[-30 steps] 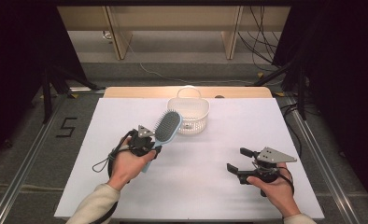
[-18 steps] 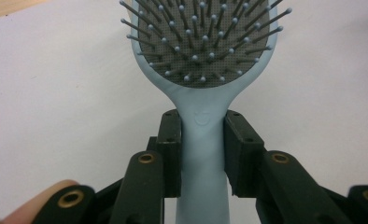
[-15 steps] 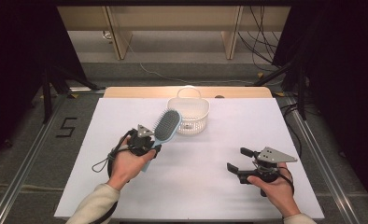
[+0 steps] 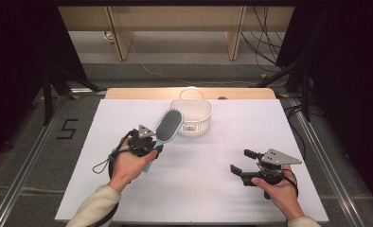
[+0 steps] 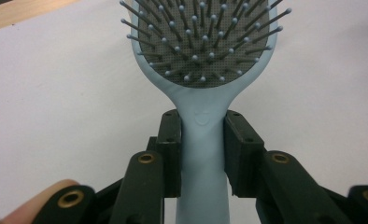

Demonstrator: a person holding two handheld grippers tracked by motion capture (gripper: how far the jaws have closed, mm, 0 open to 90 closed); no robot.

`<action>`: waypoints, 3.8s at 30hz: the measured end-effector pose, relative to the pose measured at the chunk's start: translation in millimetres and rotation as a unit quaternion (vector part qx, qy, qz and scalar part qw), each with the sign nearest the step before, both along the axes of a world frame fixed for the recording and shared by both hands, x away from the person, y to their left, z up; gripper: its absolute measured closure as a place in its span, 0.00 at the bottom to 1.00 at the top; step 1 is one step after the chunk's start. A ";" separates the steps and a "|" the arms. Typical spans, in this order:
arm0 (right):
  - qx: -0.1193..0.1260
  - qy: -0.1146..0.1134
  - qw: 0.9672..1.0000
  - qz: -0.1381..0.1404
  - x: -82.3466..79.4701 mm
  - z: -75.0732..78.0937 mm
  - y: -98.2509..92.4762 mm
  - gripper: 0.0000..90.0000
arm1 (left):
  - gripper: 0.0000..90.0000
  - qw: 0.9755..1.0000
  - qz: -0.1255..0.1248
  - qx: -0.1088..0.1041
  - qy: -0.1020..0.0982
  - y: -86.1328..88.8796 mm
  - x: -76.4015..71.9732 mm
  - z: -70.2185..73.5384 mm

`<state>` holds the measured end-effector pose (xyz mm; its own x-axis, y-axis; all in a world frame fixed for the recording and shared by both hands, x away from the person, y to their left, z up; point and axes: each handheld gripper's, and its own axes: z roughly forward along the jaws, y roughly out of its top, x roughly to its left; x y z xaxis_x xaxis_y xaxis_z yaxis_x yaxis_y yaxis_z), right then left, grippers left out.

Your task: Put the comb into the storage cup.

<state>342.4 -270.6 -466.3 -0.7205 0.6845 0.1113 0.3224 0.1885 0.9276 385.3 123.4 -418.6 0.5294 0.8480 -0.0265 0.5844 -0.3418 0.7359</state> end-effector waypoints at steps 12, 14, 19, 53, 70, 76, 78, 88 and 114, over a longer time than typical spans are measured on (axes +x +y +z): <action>0.001 0.001 1.000 0.001 0.9 -0.9 -0.2 0.18 | 0.78 1.000 0.002 -0.005 -0.005 -0.8 3.0 2.7; 0.002 0.002 1.000 0.000 0.8 -0.9 0.0 0.18 | 0.78 1.000 0.003 -0.005 -0.005 -0.8 3.1 3.1; 0.002 0.002 1.000 0.000 0.6 -0.6 -0.3 0.18 | 0.78 1.000 0.003 -0.008 -0.009 -1.4 3.4 4.0; 0.003 0.001 1.000 -0.002 0.3 -0.1 -0.3 0.18 | 0.78 0.998 0.020 -0.032 -0.040 0.2 9.4 9.4; 0.006 0.000 1.000 -0.004 0.3 0.0 -0.7 0.18 | 0.78 0.997 0.021 -0.045 -0.058 -1.7 12.9 13.5; 0.006 0.000 1.000 -0.004 0.3 -0.1 -1.1 0.18 | 0.78 0.997 0.025 -0.049 -0.061 -1.4 14.2 14.1; 0.006 0.000 1.000 -0.003 0.3 -0.2 -1.1 0.18 | 0.78 0.996 0.026 -0.051 -0.062 -1.4 14.6 14.1; 0.007 0.001 1.000 -0.004 0.4 -0.4 -1.0 0.18 | 0.78 0.996 0.026 -0.057 -0.064 -0.7 18.2 11.7; 0.008 0.001 1.000 -0.004 0.2 -0.2 -1.6 0.18 | 0.78 0.993 0.012 -0.068 -0.095 -1.5 22.4 10.3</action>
<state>342.6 -272.2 -466.4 -0.7142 0.6889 0.1235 0.3263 0.1717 0.9296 407.7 121.9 -408.3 0.5151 0.8560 -0.0441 0.4375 -0.2183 0.8723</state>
